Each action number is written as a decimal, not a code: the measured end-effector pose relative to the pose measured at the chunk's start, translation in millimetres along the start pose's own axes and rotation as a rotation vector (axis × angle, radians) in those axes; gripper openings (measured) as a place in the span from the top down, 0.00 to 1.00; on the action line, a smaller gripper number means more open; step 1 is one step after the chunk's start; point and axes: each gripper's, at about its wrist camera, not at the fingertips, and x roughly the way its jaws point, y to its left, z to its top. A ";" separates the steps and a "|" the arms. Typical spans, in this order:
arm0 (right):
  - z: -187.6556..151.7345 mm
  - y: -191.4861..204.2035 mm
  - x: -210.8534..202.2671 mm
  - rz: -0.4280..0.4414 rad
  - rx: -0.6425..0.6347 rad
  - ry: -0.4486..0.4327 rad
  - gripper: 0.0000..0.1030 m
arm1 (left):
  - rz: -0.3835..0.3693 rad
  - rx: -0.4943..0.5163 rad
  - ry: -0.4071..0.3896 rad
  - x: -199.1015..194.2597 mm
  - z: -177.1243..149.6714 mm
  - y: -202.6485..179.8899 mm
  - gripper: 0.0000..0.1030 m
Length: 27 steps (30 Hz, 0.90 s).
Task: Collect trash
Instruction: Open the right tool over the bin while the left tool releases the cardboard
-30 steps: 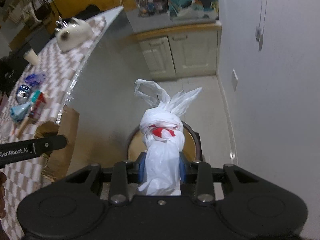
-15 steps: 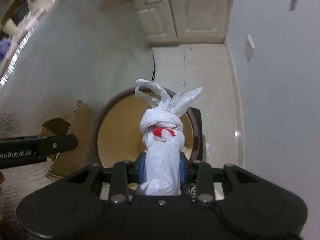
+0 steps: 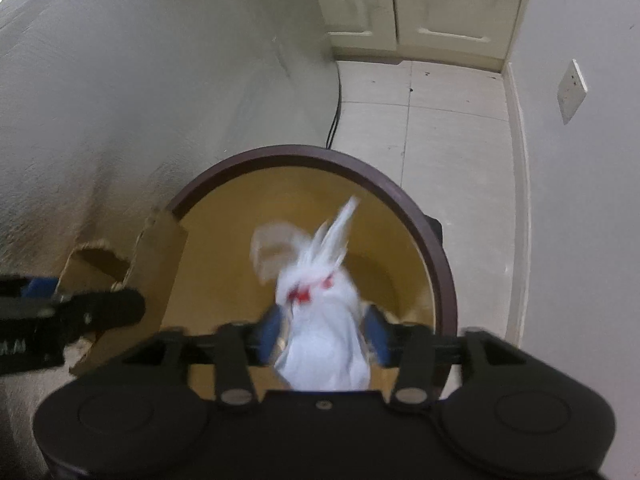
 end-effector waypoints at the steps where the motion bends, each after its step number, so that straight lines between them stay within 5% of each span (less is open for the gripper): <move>1: -0.8 -2.0 -0.3 -0.005 0.015 -0.009 0.34 | 0.001 -0.001 0.005 2.1 -0.5 -0.2 0.48; 12: -23.3 -17.1 -19.2 0.010 0.054 -0.001 0.28 | -0.024 0.043 -0.002 29.0 12.5 -12.2 0.46; 16: -29.4 -18.5 -24.5 0.013 0.060 -0.001 0.28 | -0.028 0.078 -0.046 29.1 23.1 -20.9 0.22; 27: -40.7 -17.6 -35.3 0.008 0.079 0.005 0.25 | 0.021 0.106 0.028 29.3 6.3 -15.0 0.13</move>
